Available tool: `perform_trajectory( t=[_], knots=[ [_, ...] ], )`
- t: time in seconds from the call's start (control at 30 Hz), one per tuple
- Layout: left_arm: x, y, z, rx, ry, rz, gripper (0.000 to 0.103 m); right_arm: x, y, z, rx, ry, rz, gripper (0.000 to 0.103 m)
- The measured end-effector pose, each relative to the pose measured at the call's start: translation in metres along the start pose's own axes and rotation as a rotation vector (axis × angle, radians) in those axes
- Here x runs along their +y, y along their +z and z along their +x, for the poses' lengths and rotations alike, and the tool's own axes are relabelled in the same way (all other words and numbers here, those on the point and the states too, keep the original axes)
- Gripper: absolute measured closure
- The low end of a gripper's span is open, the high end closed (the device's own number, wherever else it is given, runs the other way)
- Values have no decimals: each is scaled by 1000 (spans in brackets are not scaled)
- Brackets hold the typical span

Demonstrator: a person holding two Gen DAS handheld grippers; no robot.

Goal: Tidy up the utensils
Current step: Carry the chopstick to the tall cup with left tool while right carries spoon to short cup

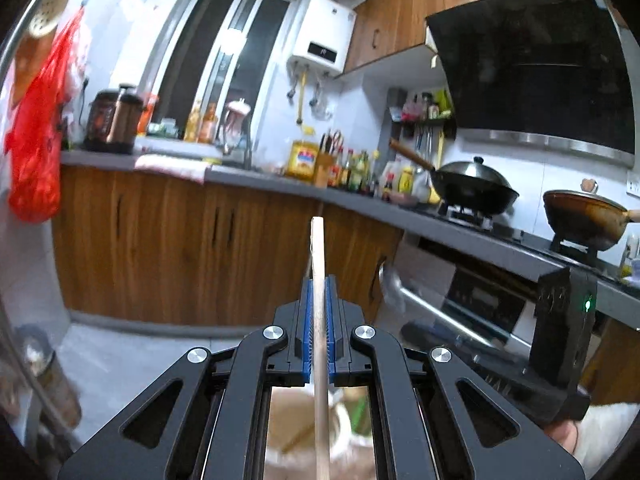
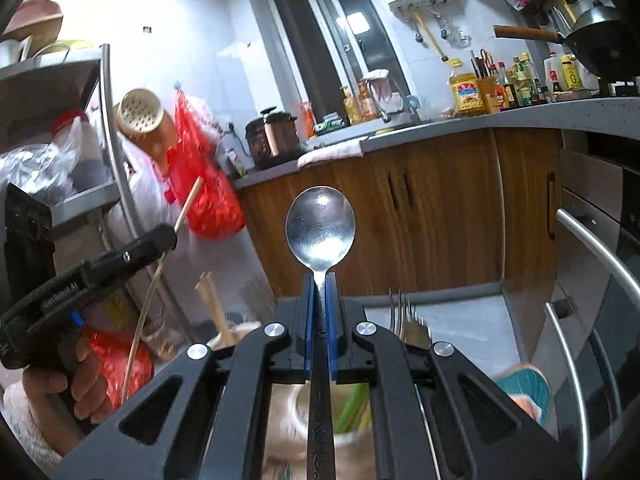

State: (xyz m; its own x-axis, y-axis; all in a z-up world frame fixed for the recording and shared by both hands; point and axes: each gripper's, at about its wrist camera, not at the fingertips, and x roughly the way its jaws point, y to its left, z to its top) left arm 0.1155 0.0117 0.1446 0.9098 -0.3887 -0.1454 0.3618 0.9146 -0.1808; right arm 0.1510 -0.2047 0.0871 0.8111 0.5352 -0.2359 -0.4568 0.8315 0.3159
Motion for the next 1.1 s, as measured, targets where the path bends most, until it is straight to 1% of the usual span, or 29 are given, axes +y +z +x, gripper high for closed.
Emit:
perform_trajectory(
  t=[0.07, 0.17, 0.33, 0.47, 0.6, 0.7, 0.83, 0.97, 1.1],
  knots=[
    [-3, 2, 11, -36, 30, 41, 97, -3, 1, 10, -12, -4, 6, 97],
    [1, 1, 28, -67, 37, 30, 97, -4, 1, 22, -30, -13, 5, 97],
    [5, -1, 43, -76, 41, 39, 97, -4, -5, 35, -37, -13, 15, 97],
    [6, -8, 45, -98, 52, 57, 97, -7, -11, 43, -39, -17, 26, 97],
    [6, -15, 49, -109, 69, 64, 97, -5, -19, 48, -42, -37, 1, 97],
    [1, -17, 51, -133, 101, 101, 97, -2, -24, 50, -51, -53, -9, 97],
    [-2, -19, 50, -148, 116, 125, 97, 0, -25, 52, -69, -69, -5, 97],
    [-3, -23, 47, -143, 117, 152, 97, 3, -25, 49, -109, -100, -12, 97],
    [1, -28, 48, -125, 115, 140, 97, 4, -25, 50, -123, -123, -21, 97]
  ],
)
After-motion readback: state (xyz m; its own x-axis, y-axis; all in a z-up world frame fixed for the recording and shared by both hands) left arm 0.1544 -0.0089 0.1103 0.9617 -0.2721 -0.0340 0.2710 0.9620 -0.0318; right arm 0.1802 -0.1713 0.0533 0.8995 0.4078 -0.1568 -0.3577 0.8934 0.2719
